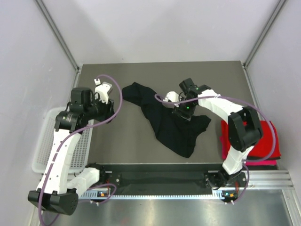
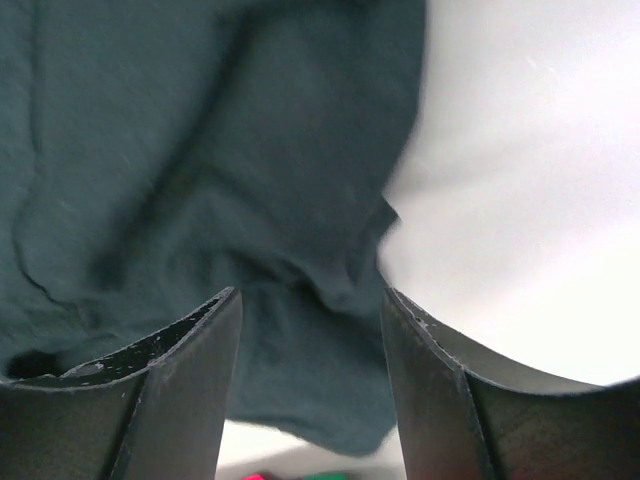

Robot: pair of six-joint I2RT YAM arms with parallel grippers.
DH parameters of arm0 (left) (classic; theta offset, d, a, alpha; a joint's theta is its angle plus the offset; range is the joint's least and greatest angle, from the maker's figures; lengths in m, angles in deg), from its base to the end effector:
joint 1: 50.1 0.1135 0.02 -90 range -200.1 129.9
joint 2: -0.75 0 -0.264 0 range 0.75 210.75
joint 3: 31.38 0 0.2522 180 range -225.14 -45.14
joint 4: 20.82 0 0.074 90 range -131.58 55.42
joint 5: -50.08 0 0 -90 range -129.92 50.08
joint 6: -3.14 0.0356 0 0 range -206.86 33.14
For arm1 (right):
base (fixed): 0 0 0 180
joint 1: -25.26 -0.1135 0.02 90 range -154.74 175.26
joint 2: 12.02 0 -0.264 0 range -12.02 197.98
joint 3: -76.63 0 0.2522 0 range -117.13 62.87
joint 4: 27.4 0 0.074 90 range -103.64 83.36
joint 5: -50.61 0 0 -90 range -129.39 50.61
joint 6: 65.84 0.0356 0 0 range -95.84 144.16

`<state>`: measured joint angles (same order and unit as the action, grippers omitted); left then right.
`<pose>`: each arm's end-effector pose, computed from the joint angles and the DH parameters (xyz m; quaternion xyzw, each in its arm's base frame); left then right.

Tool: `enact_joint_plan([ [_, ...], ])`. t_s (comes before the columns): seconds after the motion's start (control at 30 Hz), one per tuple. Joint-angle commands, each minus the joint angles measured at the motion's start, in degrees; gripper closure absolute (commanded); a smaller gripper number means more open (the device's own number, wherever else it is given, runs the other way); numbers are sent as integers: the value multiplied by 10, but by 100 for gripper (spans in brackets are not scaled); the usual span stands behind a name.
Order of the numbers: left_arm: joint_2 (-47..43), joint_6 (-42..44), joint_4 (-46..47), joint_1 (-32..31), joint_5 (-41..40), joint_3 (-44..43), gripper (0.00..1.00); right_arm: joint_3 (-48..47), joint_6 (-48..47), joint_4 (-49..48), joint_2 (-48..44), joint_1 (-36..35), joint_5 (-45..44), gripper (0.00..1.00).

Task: Fold and stack the t-shirts
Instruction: Flatten the tshirt out

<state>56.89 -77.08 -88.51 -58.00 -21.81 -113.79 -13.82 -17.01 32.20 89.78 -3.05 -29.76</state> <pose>0.1767 -0.0357 0.3730 0.2023 0.8795 -0.1368 0.4085 0.3114 0.1745 0.2192 -0.5714 0.7996 0.0638 0.1731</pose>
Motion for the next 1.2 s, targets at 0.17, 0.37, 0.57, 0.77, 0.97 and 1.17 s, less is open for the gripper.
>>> enact_joint_plan([
  [0.17, -8, -4, 37, 3, 7, 17, 51, 88, -94, 39, -155, 26, -41, 41],
  [0.37, -8, -9, 43, 5, 11, 20, 51, 217, -163, -29, -284, 17, -65, 39],
  [0.57, -4, -13, 43, 10, 15, 18, 51, 296, -204, -88, -333, -8, -93, 40],
  [0.77, -4, -16, 43, 17, 18, 20, 51, 317, -214, -121, -313, -22, -93, 39],
  [0.97, -3, -14, 42, 22, 14, 23, 51, 320, -212, -143, -285, -28, -105, 39],
  [1.17, -2, -15, 41, 23, 12, 19, 51, 299, -210, -102, -258, -31, -98, 39],
])
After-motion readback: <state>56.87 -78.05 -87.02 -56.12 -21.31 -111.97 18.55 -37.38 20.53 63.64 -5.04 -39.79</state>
